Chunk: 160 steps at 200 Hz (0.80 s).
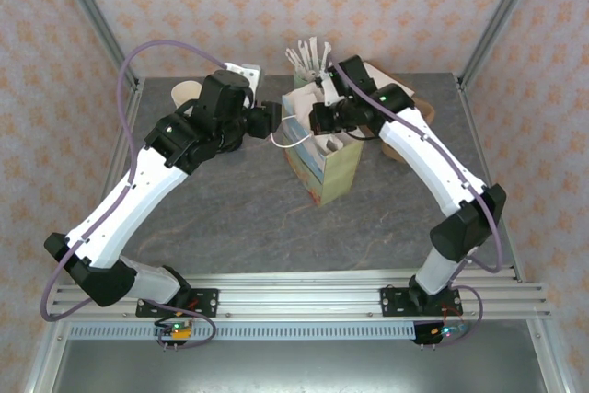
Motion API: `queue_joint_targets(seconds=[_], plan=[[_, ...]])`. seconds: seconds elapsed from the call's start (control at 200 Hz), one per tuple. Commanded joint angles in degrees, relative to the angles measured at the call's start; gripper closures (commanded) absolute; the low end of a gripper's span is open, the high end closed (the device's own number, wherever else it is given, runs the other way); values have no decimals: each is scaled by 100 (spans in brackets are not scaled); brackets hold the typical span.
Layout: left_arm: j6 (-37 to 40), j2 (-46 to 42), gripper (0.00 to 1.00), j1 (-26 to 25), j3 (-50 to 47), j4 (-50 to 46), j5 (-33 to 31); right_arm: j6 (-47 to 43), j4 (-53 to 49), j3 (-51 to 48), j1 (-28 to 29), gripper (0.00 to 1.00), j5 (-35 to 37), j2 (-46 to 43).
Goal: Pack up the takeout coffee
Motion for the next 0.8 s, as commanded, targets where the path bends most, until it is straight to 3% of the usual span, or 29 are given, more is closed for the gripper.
queue_joint_targets(seconds=[0.0, 0.455, 0.796], plan=[[-75, -81, 41, 64, -89, 191, -42, 300, 327, 0, -6, 95, -455, -71], [-49, -72, 41, 95, -137, 244, -10, 240, 137, -606, -337, 90, 535, 12], [-44, -136, 41, 143, -220, 283, -74, 11, -16, 84, -319, 58, 426, -200]])
